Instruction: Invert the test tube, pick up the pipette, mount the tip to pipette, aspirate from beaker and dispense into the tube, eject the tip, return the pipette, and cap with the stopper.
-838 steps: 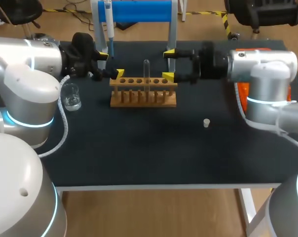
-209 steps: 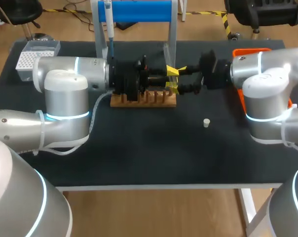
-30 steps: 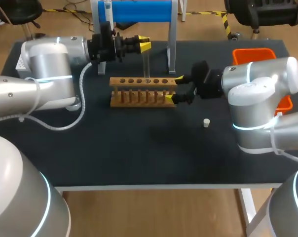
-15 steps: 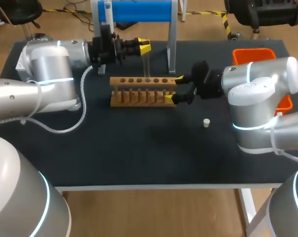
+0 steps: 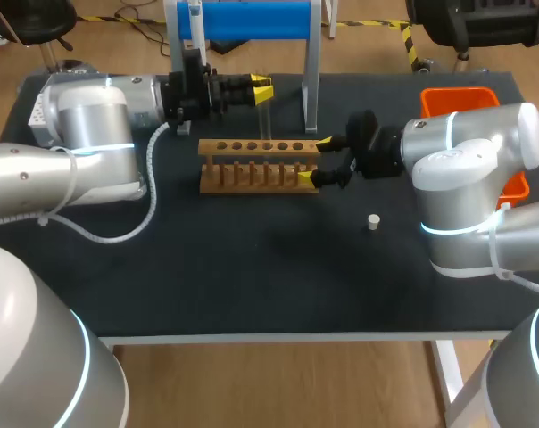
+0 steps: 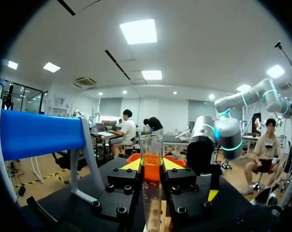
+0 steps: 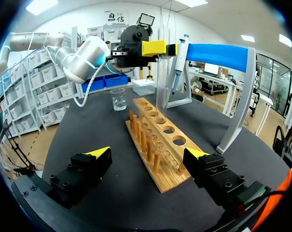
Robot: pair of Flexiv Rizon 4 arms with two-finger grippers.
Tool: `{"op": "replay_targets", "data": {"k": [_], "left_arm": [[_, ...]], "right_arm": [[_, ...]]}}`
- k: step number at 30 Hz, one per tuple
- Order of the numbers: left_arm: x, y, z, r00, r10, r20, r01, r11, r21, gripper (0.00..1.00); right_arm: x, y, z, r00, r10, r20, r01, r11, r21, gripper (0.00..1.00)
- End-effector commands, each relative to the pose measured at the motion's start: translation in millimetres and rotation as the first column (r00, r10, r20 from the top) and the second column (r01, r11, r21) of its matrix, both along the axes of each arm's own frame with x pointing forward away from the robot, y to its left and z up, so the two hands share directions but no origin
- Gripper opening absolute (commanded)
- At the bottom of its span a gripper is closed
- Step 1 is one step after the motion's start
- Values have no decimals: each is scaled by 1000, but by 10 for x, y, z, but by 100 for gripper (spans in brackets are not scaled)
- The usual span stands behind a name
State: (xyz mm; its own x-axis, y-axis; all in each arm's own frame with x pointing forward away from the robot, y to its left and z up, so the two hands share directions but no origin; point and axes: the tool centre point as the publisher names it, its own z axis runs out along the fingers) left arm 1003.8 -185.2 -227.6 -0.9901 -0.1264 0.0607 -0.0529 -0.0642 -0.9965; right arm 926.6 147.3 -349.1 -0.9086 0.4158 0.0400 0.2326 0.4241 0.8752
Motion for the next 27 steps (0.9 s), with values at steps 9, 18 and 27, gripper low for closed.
{"op": "replay_targets", "data": {"k": [9,18,27], "left_arm": [[1,8,-96,1000,0,-13,0,1000,2,0],[18,0,-143,1000,-11,-23,12,999,53,0],[18,-9,-200,999,-19,-38,23,994,110,0]], "right_arm": [[-3,-4,-1,1000,0,0,0,1000,1,100],[-3,-4,-1,1000,0,0,0,1000,1,100],[-3,-4,-1,1000,0,0,0,1000,1,100]]}}
